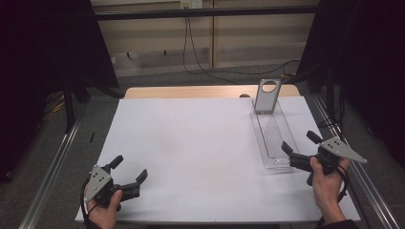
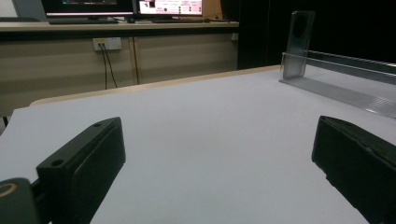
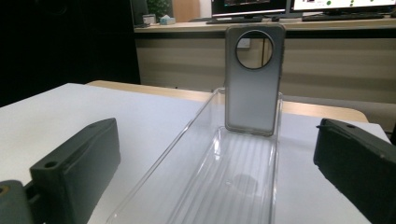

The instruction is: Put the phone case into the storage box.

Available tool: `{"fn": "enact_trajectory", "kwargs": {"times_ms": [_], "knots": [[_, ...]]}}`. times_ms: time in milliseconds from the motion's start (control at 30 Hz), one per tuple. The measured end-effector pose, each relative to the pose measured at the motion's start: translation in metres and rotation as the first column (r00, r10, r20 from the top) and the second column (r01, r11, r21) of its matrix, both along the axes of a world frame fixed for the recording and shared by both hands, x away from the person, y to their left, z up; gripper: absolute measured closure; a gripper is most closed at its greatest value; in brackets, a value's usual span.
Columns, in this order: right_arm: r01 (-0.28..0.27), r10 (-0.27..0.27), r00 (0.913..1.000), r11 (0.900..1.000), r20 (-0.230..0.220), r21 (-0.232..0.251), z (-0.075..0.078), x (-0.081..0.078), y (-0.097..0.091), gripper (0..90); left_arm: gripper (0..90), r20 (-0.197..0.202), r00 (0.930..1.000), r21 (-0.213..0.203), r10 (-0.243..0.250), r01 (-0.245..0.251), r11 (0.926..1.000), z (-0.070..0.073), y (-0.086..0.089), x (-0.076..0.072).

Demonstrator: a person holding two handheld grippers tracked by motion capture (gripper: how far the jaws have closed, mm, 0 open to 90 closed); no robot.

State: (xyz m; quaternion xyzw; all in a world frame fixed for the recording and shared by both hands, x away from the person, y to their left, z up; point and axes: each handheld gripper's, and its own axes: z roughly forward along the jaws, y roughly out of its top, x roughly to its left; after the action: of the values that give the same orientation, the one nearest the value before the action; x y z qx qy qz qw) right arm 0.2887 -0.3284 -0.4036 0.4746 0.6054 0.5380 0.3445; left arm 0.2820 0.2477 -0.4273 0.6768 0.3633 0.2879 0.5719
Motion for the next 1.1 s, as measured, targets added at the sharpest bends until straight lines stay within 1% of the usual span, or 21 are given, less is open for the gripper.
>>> {"fn": "enact_trajectory", "kwargs": {"times_ms": [233,367,467,567,600,700,767,833,867,900,933,1000,1033,1100], "knots": [[0.016,-0.016,0.9998,0.9999,0.008,-0.001,-0.007,-0.017,-0.002,0.0,2.6,0.000,1.0000,-0.002,0.003,-0.003,1.0000,0.000,0.001,-0.001],[0.016,-0.016,0.9999,0.9999,0.001,0.000,-0.012,-0.023,-0.003,0.0,2.7,0.001,1.0000,-0.003,0.002,-0.002,1.0000,0.000,0.001,-0.001],[0.016,-0.016,0.9999,0.9999,0.006,0.002,-0.014,-0.028,-0.004,0.0,2.6,0.000,1.0000,-0.007,0.004,-0.004,1.0000,0.000,0.002,-0.002],[0.015,-0.015,0.9999,0.9999,0.006,-0.003,-0.016,-0.032,-0.004,0.0,2.6,-0.001,1.0000,-0.002,0.006,-0.006,1.0000,0.000,0.003,-0.002],[0.015,-0.015,0.9999,0.9999,0.001,-0.003,-0.018,-0.034,-0.004,0.0,2.6,-0.001,1.0000,-0.009,0.005,-0.005,0.9999,0.000,0.002,-0.003],[0.013,-0.013,0.9999,0.9998,-0.006,-0.013,-0.021,-0.039,-0.004,0.0,2.6,-0.001,1.0000,-0.005,0.006,-0.006,1.0000,0.000,0.002,-0.003],[0.006,-0.006,0.9999,0.9999,-0.016,-0.009,-0.024,-0.042,-0.004,0.0,2.6,-0.003,1.0000,0.000,0.006,-0.006,1.0000,0.000,0.002,-0.003],[0.010,-0.010,0.9998,0.9998,-0.017,0.019,-0.026,-0.046,-0.006,0.1,2.6,-0.009,0.9999,-0.001,0.012,-0.012,0.9999,0.000,0.002,-0.003],[0.007,-0.006,0.9999,0.9998,-0.015,0.019,-0.027,-0.048,-0.007,0.1,2.7,-0.014,0.9998,-0.001,0.017,-0.017,0.9999,-0.001,0.002,-0.002],[0.008,-0.008,0.9999,0.9999,-0.014,0.007,-0.027,-0.050,-0.008,0.1,2.9,-0.015,0.9997,0.005,0.019,-0.019,0.9998,-0.001,0.002,-0.002],[0.008,-0.008,0.9998,1.0000,-0.017,0.002,-0.028,-0.051,-0.008,0.1,2.9,-0.015,0.9997,0.000,0.019,-0.019,0.9998,-0.001,0.002,-0.003],[0.008,-0.008,0.9999,1.0000,-0.015,-0.002,-0.029,-0.054,-0.008,0.1,2.9,-0.015,0.9998,-0.003,0.012,-0.012,0.9999,-0.001,0.002,-0.003],[0.010,-0.010,0.9998,0.9999,-0.015,-0.001,-0.029,-0.055,-0.008,0.1,2.9,-0.018,0.9997,-0.014,0.014,-0.014,0.9998,-0.001,0.003,-0.004],[0.011,-0.011,0.9999,0.9999,-0.006,0.001,-0.029,-0.058,-0.008,0.1,2.8,-0.021,0.9997,-0.009,0.011,-0.011,0.9999,-0.001,0.002,-0.003]]}}
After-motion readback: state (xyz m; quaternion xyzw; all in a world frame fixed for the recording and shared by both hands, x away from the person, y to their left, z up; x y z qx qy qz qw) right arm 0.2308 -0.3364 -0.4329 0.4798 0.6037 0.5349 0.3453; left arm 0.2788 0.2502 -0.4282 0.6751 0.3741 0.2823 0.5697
